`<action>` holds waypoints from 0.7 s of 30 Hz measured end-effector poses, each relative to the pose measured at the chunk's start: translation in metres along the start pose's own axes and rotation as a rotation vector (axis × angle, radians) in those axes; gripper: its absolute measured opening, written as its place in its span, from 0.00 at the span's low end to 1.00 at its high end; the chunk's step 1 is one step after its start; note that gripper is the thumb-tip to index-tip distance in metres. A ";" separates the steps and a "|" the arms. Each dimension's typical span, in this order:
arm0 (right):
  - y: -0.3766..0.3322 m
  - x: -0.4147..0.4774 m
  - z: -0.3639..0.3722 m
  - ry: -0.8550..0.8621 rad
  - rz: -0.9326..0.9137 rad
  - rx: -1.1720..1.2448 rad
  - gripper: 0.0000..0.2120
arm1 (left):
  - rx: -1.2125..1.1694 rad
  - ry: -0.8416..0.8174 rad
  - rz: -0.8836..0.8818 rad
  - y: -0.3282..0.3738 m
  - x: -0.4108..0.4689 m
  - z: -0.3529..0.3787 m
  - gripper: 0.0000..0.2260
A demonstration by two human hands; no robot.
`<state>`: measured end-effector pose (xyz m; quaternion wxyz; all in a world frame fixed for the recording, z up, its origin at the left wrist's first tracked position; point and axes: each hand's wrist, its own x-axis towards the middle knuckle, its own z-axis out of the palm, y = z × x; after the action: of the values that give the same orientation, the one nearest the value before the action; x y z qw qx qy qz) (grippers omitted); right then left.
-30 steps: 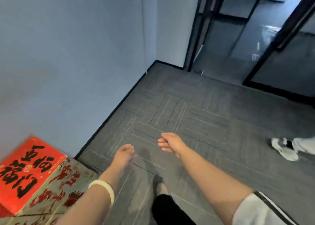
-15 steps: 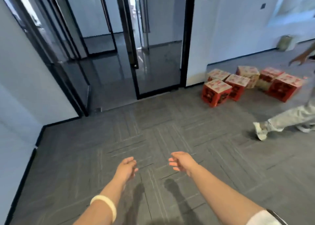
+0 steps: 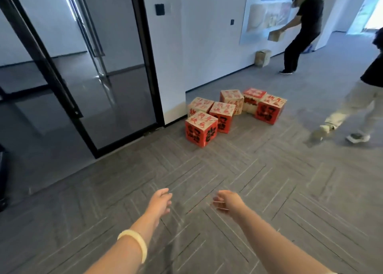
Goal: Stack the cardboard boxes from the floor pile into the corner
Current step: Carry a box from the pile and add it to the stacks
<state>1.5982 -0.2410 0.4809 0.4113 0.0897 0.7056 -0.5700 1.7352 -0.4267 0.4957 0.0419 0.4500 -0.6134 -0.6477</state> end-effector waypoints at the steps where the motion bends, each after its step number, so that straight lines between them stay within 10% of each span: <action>1: -0.012 0.017 -0.005 0.013 -0.005 0.033 0.04 | 0.004 -0.008 0.001 0.012 0.022 0.007 0.16; 21: -0.298 0.366 -0.040 0.190 0.005 0.264 0.04 | 0.125 -0.175 0.014 0.295 0.448 0.122 0.19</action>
<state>1.1653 -0.4310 0.4494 0.3286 0.1982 0.6600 -0.6459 1.2463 -0.6781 0.4845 -0.0354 0.3891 -0.6571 -0.6446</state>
